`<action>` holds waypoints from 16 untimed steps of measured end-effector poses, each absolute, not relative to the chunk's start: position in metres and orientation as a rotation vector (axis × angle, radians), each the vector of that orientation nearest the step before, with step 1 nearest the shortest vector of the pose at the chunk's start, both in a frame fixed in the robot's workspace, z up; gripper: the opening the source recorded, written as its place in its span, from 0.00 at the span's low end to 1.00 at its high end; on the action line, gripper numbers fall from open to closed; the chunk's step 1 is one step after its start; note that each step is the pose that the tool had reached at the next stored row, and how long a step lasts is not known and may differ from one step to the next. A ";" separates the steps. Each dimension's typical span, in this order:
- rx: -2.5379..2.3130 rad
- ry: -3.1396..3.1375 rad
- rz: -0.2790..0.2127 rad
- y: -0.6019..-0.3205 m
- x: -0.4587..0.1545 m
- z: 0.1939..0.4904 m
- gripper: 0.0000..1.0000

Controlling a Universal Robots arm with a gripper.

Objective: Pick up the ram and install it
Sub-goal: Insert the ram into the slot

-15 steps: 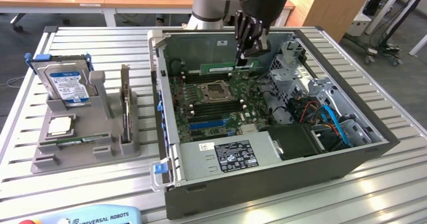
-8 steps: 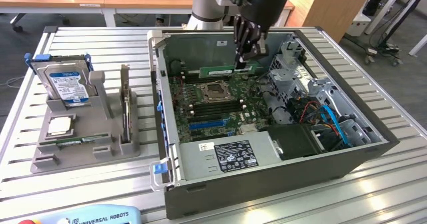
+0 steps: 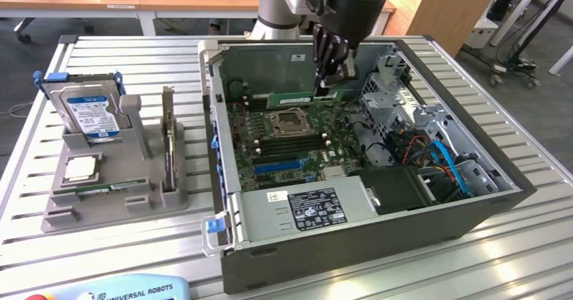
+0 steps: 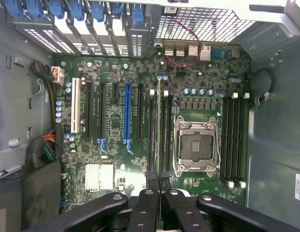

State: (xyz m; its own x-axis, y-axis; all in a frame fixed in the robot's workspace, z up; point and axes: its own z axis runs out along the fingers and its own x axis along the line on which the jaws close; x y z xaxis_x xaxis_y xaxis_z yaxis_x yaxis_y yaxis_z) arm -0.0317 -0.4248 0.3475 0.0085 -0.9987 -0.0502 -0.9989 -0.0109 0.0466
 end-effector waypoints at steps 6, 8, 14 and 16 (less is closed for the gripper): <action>-2.229 2.208 0.108 -0.425 -0.032 0.343 0.11; -2.229 2.208 0.108 -0.425 -0.032 0.341 0.11; -2.229 2.208 0.108 -0.425 -0.032 0.336 0.11; -2.229 2.208 0.108 -0.425 -0.032 0.334 0.11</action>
